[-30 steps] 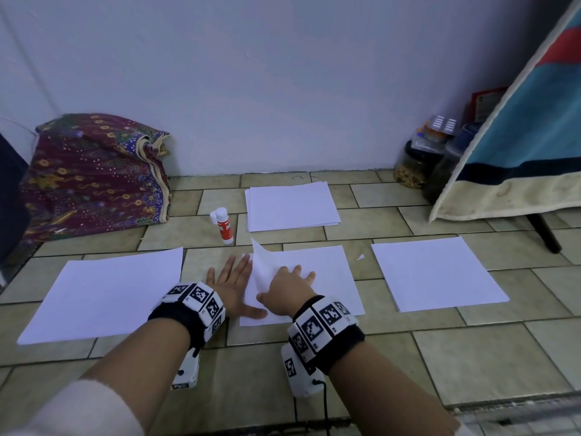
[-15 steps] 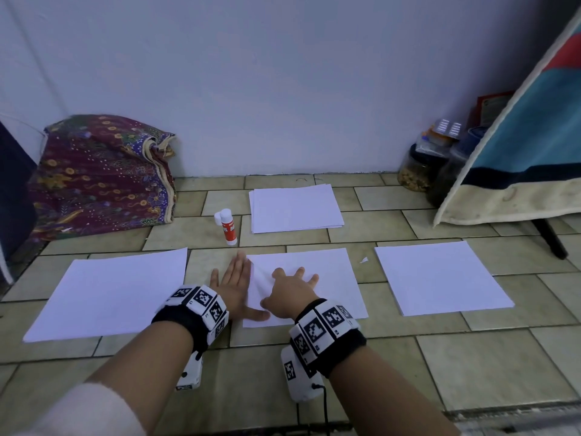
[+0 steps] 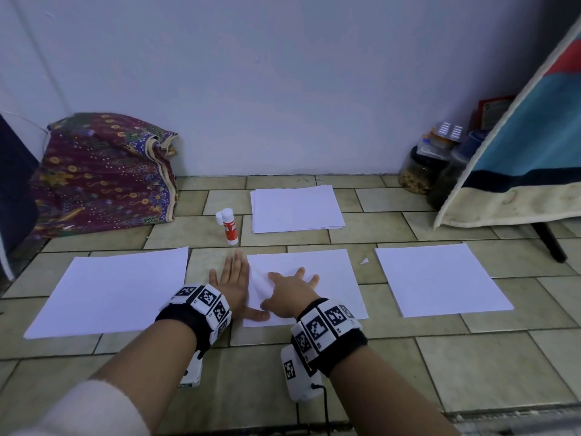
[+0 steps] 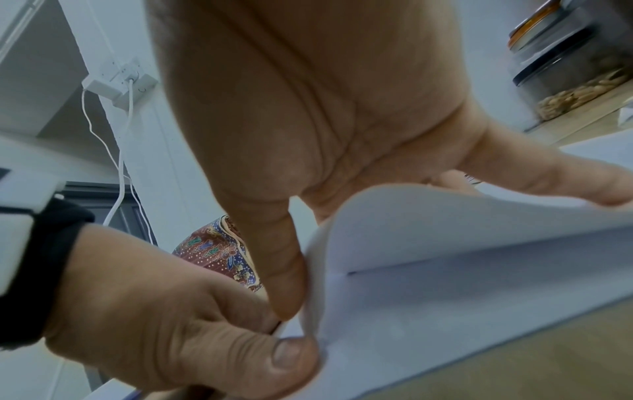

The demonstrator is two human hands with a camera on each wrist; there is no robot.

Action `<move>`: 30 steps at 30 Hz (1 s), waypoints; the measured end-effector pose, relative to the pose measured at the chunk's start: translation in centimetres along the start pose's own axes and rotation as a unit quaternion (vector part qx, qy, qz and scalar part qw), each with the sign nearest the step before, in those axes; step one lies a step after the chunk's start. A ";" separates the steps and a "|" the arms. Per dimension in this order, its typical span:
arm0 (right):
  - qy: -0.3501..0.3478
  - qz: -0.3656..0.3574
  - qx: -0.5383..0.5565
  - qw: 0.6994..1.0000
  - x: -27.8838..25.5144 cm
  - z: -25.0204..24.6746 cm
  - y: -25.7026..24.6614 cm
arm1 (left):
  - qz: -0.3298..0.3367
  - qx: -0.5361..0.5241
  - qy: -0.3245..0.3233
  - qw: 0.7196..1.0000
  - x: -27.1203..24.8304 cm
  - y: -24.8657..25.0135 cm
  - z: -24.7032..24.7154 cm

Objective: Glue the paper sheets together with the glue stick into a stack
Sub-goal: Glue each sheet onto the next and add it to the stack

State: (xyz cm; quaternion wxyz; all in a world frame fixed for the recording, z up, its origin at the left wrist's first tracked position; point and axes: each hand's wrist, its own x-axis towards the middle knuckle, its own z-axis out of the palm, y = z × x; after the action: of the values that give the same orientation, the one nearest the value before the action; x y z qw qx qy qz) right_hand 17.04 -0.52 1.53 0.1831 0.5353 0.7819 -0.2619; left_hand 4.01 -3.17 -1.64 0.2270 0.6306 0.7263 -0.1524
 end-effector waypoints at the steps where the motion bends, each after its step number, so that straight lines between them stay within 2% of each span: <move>1: -0.002 0.000 -0.003 1.000 0.0 0.0 0.0 | -0.002 0.007 0.000 1.000 0.1 0.0 0.0; 12: -0.028 0.002 -0.029 0.999 0.6 -0.2 -0.2 | -0.009 0.029 -0.016 0.999 0.7 -0.1 0.1; 20: -0.029 0.000 0.003 1.000 0.6 -0.7 -0.1 | -0.009 0.019 -0.026 0.999 1.0 -0.2 0.1; 30: -0.036 0.010 -0.013 0.999 0.7 -0.7 -0.5 | -0.011 0.019 -0.030 0.999 1.0 0.0 -0.1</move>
State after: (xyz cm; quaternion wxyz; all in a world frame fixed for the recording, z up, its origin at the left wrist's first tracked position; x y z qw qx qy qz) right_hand 16.36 0.28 1.75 0.2205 0.5311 0.7727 -0.2687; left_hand 3.85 -2.31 -2.09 0.2348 0.6223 0.7228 -0.1874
